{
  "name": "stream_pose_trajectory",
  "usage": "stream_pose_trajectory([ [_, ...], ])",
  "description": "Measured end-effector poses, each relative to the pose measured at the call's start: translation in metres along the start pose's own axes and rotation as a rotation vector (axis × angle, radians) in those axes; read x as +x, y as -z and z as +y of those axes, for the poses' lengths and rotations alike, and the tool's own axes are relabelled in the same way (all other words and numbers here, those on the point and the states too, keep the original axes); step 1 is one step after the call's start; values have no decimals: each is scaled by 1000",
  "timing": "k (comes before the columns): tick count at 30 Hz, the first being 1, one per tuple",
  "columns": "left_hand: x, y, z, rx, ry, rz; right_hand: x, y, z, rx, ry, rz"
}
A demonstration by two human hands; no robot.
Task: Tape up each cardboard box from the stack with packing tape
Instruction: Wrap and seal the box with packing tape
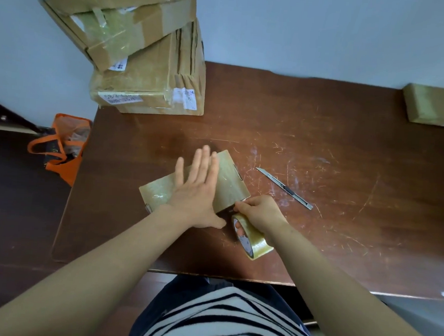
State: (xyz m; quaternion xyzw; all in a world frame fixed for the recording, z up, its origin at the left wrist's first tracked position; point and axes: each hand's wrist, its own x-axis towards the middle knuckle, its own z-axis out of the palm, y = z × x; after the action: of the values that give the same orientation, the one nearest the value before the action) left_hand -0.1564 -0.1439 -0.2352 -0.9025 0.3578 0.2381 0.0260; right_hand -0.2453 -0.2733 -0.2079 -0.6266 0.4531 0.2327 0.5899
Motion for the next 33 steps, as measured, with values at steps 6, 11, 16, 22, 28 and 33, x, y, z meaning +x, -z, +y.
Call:
stream_pose_trajectory([
  [6,13,-13,6,162,-167,2,2,0,0,10,-10,7],
  [11,15,-9,1,141,-242,11,-6,2,4,56,-12,-42],
  [16,25,-9,-11,87,-416,113,-19,-1,20,199,100,-86],
  [22,-31,-7,12,-398,-11,340,-14,-3,35,202,158,5],
  [28,-34,3,46,-1608,697,-411,-14,9,26,-11,167,-30],
  [33,-22,1,55,-1913,858,-226,23,60,25,-419,375,522],
])
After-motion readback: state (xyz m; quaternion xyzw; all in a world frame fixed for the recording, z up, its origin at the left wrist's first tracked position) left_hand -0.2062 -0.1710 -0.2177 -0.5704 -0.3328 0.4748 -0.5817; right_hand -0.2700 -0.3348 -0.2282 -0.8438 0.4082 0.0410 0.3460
